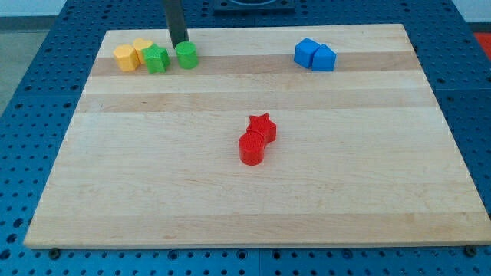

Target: Point your arm at yellow heart

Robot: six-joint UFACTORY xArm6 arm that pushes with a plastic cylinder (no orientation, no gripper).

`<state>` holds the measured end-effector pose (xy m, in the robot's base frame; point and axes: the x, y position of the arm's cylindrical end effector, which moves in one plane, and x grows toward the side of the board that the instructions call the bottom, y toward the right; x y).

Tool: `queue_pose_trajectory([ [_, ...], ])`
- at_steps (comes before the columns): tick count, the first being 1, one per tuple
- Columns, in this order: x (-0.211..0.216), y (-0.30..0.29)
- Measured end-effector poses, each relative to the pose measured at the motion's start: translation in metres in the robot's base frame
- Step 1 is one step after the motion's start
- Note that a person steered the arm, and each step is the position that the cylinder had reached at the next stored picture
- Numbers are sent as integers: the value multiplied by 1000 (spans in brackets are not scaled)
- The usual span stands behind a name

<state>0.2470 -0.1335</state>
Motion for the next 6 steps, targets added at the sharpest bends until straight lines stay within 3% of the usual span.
queue_pose_trajectory([
  [3, 32, 68],
  [4, 9, 62],
  [6, -34, -5],
])
